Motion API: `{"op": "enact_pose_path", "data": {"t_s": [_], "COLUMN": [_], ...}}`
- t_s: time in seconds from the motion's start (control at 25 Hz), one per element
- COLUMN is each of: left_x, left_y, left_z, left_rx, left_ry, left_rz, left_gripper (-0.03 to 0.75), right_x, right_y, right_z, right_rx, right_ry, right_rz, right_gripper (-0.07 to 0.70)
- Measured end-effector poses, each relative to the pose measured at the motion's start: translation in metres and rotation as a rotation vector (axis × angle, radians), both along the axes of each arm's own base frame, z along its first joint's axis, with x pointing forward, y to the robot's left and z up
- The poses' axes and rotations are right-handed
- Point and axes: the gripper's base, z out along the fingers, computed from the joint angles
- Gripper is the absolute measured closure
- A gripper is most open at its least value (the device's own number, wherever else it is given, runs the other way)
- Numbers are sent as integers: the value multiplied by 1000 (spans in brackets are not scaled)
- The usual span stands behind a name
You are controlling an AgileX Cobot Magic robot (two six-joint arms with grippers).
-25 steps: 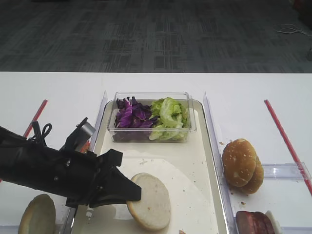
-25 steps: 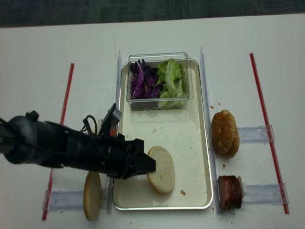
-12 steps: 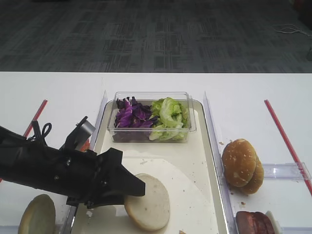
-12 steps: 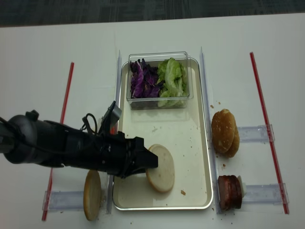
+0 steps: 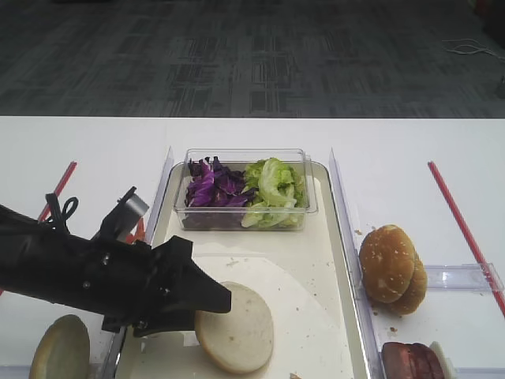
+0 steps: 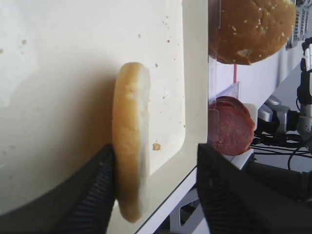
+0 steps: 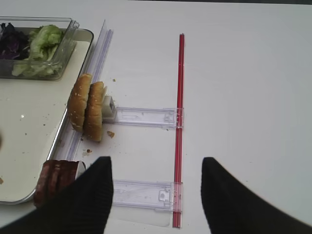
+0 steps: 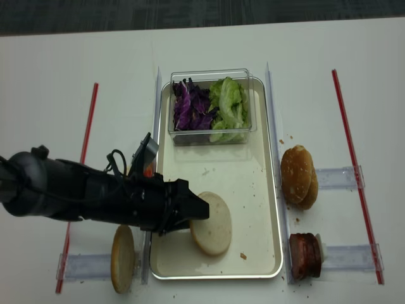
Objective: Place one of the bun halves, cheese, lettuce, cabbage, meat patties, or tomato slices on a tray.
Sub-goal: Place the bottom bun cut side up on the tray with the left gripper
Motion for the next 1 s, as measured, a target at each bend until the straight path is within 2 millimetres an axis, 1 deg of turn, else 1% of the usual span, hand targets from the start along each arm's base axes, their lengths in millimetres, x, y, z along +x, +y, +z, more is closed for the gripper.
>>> {"op": "enact_pose_path", "data": {"t_s": [0.6, 0.72, 1.0], "left_x": [-2, 0, 14], "left_y": [4, 4, 2], "left_z": [-3, -2, 7], "left_rx": [37, 69, 140], "left_ry": [25, 30, 46], "left_rz": [-30, -57, -117], "left_gripper": [342, 342, 342], "right_x": [0, 0, 0], "right_y": [0, 0, 0], "right_z": [0, 0, 0], "right_rx": [0, 0, 0], "right_ry": [0, 0, 0], "right_rz": [0, 0, 0], "right_gripper": [217, 217, 217]}}
